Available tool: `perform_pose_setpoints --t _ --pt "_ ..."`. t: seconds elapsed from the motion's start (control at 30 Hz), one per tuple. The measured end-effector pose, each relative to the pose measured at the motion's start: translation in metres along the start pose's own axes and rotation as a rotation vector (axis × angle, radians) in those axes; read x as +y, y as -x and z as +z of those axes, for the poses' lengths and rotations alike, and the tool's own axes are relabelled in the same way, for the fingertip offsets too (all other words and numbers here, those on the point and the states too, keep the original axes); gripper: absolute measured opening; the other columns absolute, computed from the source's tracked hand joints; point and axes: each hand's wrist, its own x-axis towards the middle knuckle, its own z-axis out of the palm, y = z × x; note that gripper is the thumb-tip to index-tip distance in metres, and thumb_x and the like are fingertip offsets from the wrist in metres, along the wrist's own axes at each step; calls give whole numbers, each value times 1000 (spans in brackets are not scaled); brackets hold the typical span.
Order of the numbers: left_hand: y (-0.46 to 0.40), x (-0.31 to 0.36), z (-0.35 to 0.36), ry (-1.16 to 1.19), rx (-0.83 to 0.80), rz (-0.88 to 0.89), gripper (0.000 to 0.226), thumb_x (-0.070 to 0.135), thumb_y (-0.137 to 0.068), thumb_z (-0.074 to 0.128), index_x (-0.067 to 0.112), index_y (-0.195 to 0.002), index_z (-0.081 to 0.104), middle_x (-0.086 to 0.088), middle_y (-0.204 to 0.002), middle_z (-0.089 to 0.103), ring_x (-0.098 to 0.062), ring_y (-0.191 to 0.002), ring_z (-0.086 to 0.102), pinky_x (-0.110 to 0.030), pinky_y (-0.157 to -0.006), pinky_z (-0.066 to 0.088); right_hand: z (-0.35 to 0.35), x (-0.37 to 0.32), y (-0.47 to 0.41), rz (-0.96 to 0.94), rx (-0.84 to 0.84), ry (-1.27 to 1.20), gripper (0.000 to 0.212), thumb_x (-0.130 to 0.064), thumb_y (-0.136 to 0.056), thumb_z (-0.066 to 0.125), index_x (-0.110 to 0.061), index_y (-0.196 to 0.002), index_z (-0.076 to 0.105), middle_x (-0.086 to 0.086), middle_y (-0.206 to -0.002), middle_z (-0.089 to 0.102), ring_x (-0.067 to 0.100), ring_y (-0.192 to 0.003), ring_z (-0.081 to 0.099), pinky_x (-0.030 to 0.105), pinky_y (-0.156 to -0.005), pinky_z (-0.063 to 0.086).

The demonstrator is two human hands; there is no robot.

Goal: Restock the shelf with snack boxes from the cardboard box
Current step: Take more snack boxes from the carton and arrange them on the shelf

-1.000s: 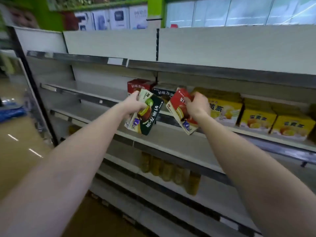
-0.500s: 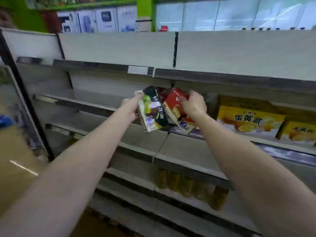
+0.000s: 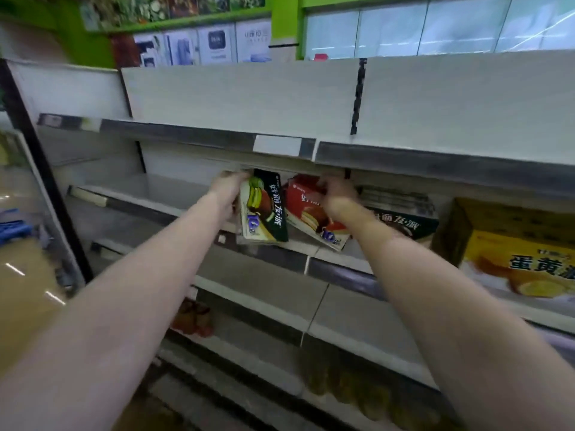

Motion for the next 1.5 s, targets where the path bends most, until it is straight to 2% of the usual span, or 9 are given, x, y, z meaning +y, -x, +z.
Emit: perform_pose_setpoints --t 0.1,0.33,0.47,0.63,0.73,0.83,1.0,1.33,1.5 --pt "-20 -1 -3 13 23 8 40 27 -81 79 8 -112 63 -16 -99 74 -29 -78 72 -45 -71 59 14 -3 -15 -57 -44 92 32 -24 -97 63 -14 -127 61 1 -116 67 22 -106 64 20 -74 46" --pt "-52 -7 -8 -44 -49 -1 45 30 -77 82 5 -111 64 -13 -90 75 -27 -71 71 -42 -69 59 47 -4 -55 -103 26 430 38 -23 -97 58 -10 -133 53 17 -137 55 36 -124 52 41 -104 43" --pt "-65 -11 -12 -5 -115 -20 34 25 -80 79 8 -106 66 -10 -84 74 -24 -66 70 -35 -61 59 63 -6 -62 -81 35 628 46 -16 -91 58 -17 -137 50 17 -147 42 42 -139 26 52 -115 20" --pt "-74 -16 -29 0 -203 -77 3 20 -88 65 18 -86 64 -4 -76 65 -19 -69 62 -26 -62 51 69 -13 -60 18 170 722 58 -19 -83 71 -25 -138 51 20 -153 30 46 -141 23 57 -114 19" --pt "-76 -19 -38 30 -355 -113 14 13 -88 58 18 -75 58 -1 -68 57 -16 -66 56 -23 -58 47 68 -15 -56 111 173 691 81 -28 -78 80 -16 -146 37 23 -151 32 44 -138 31 52 -112 27" --pt "-76 -23 -37 66 -460 -122 22 9 -90 54 19 -70 56 1 -61 56 -14 -63 54 -23 -58 44 64 -13 -50 88 244 561 58 -23 -84 69 -10 -135 45 22 -132 51 41 -121 52 42 -97 47" --pt "-66 -27 -17 218 -558 -198 14 7 -92 51 17 -86 58 -6 -87 56 -18 -78 57 -33 -73 49 46 -22 -16 82 309 434 26 -17 -98 52 -6 -117 64 20 -117 66 39 -107 62 34 -80 47" --pt "19 -40 72 484 -756 -340 15 -4 -98 48 7 -106 55 -13 -99 65 -28 -89 64 -51 -77 52 -12 15 82 554 523 248 69 -58 -97 47 0 -134 50 21 -126 62 38 -112 61 37 -86 51" --pt "57 -48 103 192 -842 -251 26 -1 -97 52 21 -112 51 -4 -94 63 -18 -76 62 -39 -67 53 -46 42 118 606 619 201 61 -50 -96 56 1 -129 55 21 -129 62 37 -119 57 33 -85 43"
